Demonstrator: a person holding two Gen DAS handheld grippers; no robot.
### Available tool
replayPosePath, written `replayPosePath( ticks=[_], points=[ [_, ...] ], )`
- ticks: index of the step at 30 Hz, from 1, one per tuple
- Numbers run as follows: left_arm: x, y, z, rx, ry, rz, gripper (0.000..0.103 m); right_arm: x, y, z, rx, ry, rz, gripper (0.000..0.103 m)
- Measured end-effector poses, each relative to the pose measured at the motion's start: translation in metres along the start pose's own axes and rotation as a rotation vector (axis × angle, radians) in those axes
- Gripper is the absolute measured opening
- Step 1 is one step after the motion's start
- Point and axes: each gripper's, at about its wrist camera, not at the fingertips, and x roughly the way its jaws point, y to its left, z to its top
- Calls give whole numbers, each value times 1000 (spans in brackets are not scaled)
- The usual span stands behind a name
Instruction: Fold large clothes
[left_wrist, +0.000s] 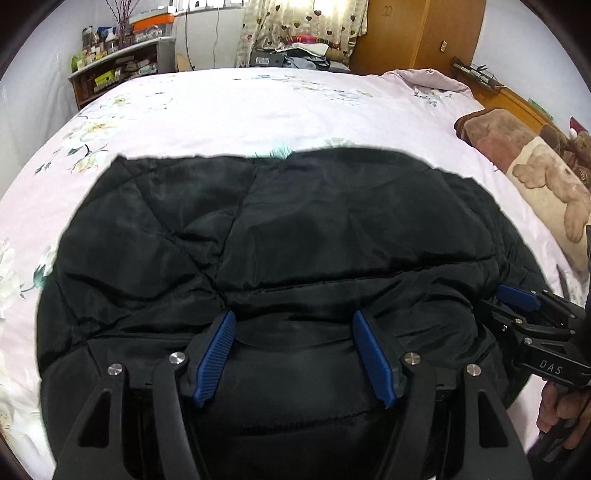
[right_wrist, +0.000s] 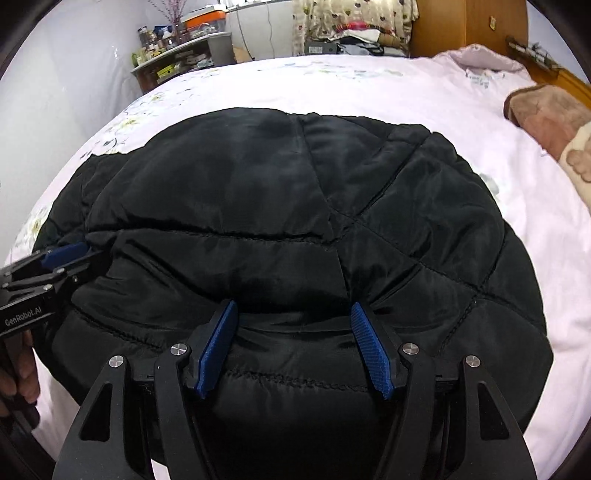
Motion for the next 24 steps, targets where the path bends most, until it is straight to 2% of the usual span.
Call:
replayPosePath(
  ticks=[1,3,6,8,10,12,13,16,20,22,24],
  points=[
    [-8,1,3,-4,-2,-14,66,-8,0,4,5,-1,7,64],
    [-25,10,10,-3,-44,-21,64,-31,-3,12,7,-56,22,63],
    [-33,29,29,5,-98,44,65,-51,-15,29,18,-135,6,63],
    [-18,50,39,-13,-83,108,65,-41,-28,40,33,-123,-26,63],
    [5,72,39,-57,-30,123,66,-11,-52,45,56,-46,-88,63],
    [16,79,35,-69,-32,85,66,12,-68,38,101,-16,-37,63],
    [17,77,35,-56,-31,89,66,16,-73,36,112,-19,-22,63],
    [7,73,40,-43,-28,100,64,6,-73,38,105,-23,-39,63],
    [-28,80,35,-41,-108,74,63,-31,-67,33,87,-98,-31,63],
    [-24,92,31,-50,-98,98,63,-34,-72,25,87,-100,-36,63],
    [-4,108,26,-80,-58,121,65,-15,-80,23,93,-48,-58,63]
  ],
)
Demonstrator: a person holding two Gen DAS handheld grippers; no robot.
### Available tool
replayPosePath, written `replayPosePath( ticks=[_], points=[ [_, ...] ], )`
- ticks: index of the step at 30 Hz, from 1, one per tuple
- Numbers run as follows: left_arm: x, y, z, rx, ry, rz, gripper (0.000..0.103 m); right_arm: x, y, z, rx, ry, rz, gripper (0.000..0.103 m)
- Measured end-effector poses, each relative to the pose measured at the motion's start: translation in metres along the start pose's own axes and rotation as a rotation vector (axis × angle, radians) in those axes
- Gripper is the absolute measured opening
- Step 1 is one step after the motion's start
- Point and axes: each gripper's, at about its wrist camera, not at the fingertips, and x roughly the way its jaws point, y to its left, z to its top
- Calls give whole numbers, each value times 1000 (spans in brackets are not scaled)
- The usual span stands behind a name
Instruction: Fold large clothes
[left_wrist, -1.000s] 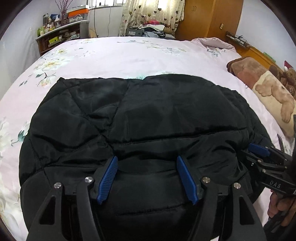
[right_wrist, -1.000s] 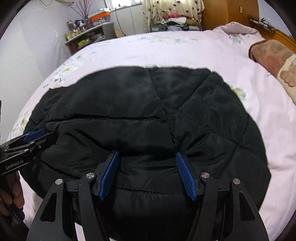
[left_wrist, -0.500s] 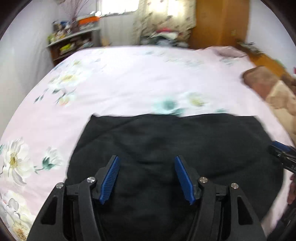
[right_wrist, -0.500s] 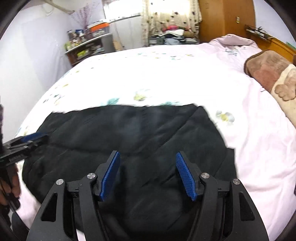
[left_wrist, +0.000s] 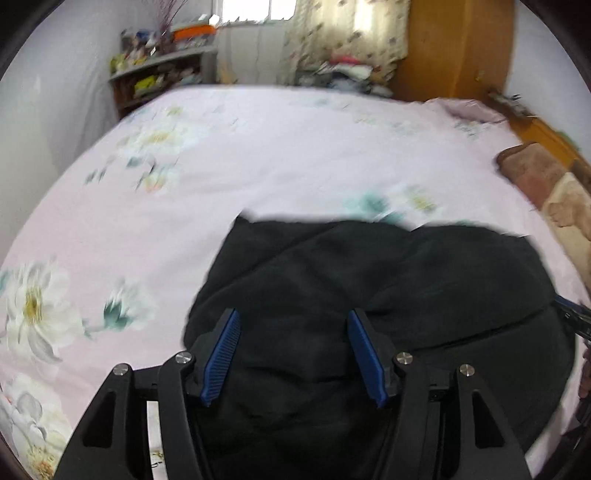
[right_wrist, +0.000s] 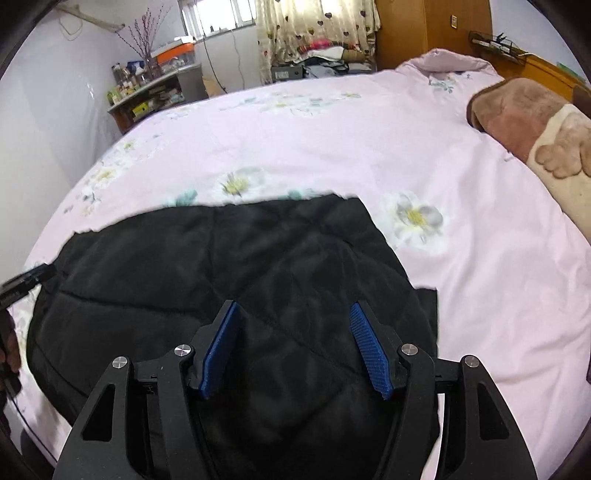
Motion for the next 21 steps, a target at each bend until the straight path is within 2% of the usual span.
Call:
replayPosePath(
  ticks=[1,3,7,9,11,14,17,19,21],
  points=[
    [9,5,-3,-18,6,-22,65,12,-4,-3,10,22,0,62],
    [17,12,-6,-59,0,-48,66,25,-9,-7,15,14,16,61],
    [18,7,-5,-43,-8,-26,66,36,-10,-7,7,25,5,61],
    [8,4,0,-38,4,-7,64,30,-9,-2,12,39,-14,60],
    [-9,-2,8,-30,-19,-8,63,11,-1,6,-4,20,-48,57],
    [-17,-18,29,19,-67,-32,63,-9,10,24,-7,-45,4,56],
    [12,-31,45,68,-24,0,63,1,23,45,-27,-43,18,56],
    [39,-25,47,45,34,35,63,27,21,53,-30,11,-14,56],
    [53,-16,43,18,44,34,64,50,6,52,-5,65,-43,55]
  ],
)
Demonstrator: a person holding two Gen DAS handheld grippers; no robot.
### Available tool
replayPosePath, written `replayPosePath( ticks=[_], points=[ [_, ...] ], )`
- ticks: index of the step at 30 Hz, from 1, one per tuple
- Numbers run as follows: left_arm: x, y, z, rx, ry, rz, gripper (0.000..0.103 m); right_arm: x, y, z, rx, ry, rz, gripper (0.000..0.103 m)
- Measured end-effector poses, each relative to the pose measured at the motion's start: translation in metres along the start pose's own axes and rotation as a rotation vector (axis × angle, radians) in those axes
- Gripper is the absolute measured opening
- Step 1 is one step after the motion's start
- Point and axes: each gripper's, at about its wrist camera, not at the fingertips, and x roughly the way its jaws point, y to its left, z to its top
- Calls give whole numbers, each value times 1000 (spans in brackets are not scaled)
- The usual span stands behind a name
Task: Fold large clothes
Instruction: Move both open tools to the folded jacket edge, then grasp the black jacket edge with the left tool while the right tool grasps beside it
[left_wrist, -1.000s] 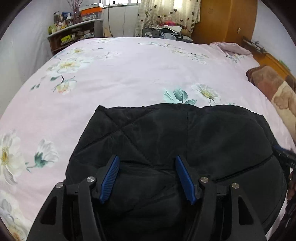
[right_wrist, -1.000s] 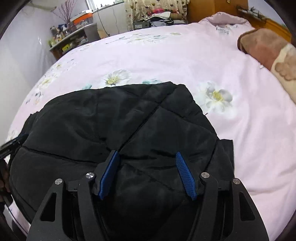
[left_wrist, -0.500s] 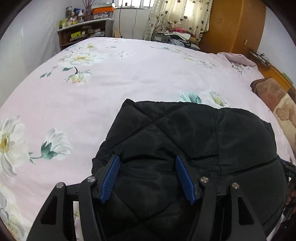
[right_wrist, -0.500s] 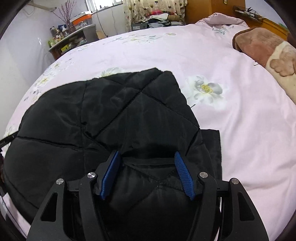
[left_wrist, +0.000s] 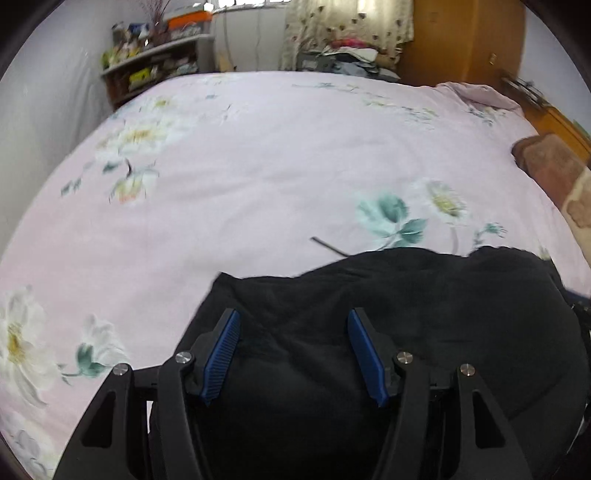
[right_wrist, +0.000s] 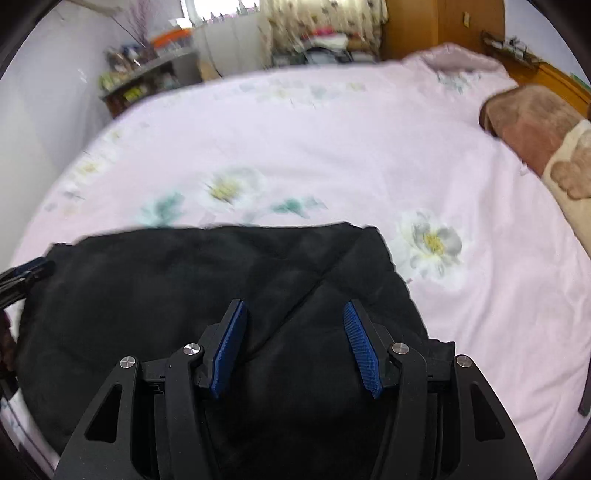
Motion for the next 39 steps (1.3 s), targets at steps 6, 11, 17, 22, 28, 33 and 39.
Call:
replayPosePath(
  ticks=[6,11,17,22,28,33,39],
  points=[
    [13,1,-9,-20,-10,-8,65,22,-22,-14,85,-1,7,54],
    [-23,3,-5,-6,-46,-18,61,-7,-21,-12,77,-38,5,54],
    [-90,37,-51,-51,-135,-8,60,-78,-18,-58,51,-154,34,54],
    [-69,50,-86,-98,-48,-22,53,-60,-21,-95,46,-93,-6,54],
    [-90,56,-81,-140,-94,-31,52,-75,-25,-92,67,-122,-31,54],
    [-100,87,-100,-216,-96,-12,52,-91,-44,-112,158,-130,4,54],
    [-65,100,-113,-307,-12,-69,50,-68,-61,-120,214,-69,54,54]
  ],
)
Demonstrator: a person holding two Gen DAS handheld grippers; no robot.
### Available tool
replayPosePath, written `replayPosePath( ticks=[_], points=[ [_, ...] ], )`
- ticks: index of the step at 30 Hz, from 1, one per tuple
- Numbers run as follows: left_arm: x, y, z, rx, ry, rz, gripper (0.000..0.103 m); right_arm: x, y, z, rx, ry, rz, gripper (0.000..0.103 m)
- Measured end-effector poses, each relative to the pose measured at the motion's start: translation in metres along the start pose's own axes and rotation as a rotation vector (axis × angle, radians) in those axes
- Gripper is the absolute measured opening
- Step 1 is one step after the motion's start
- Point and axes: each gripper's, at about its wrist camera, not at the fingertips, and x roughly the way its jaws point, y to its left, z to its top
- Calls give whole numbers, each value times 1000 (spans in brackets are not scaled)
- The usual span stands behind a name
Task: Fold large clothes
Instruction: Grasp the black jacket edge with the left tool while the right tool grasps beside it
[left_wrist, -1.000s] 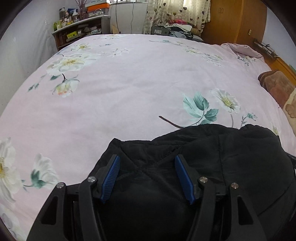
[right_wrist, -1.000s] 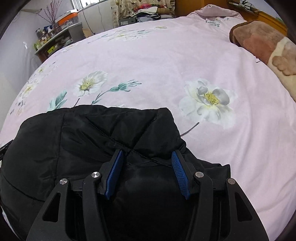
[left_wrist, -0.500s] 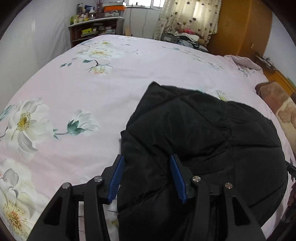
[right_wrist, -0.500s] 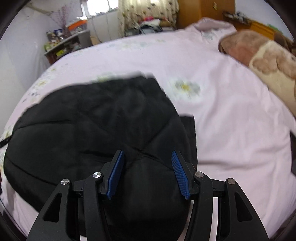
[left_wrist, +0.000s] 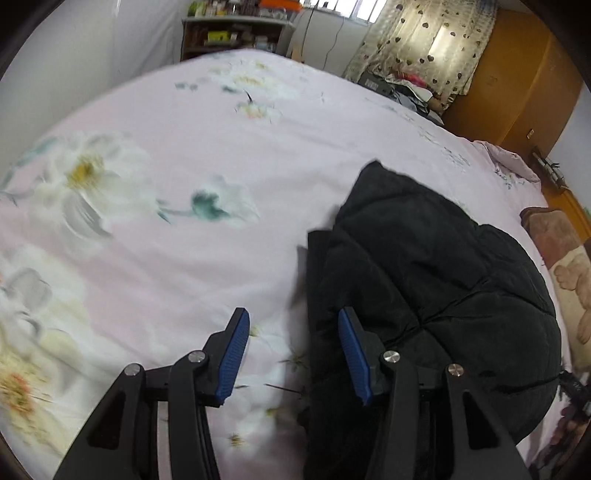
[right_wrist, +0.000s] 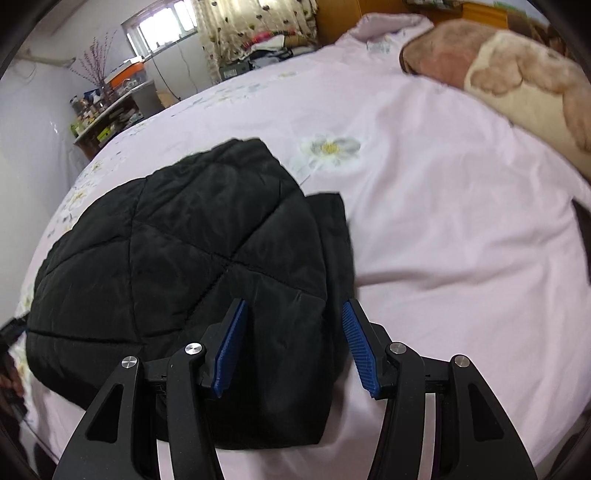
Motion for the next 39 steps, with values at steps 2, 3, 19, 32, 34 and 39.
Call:
replayPosePath(
  ticks=[2,3,19,32,34,39],
  points=[
    [10,-8,-1,14,17,-10,50,8,1,2,-10,16,-2,55],
    [13,-13,-2,26,23,-12,49,12,0,3,-6,23,0,56],
    [44,-17,3,-21,98,-141,53,46,-31,11,129,129,209,73],
    [53,-10,3,-78,127,-236,70,64,-42,10,178,187,380,77],
    [59,-17,6,-62,133,-243,75,72,-39,14,191,192,399,78],
    [60,-21,5,-44,150,-260,76,76,-28,17,182,199,416,70]
  ],
)
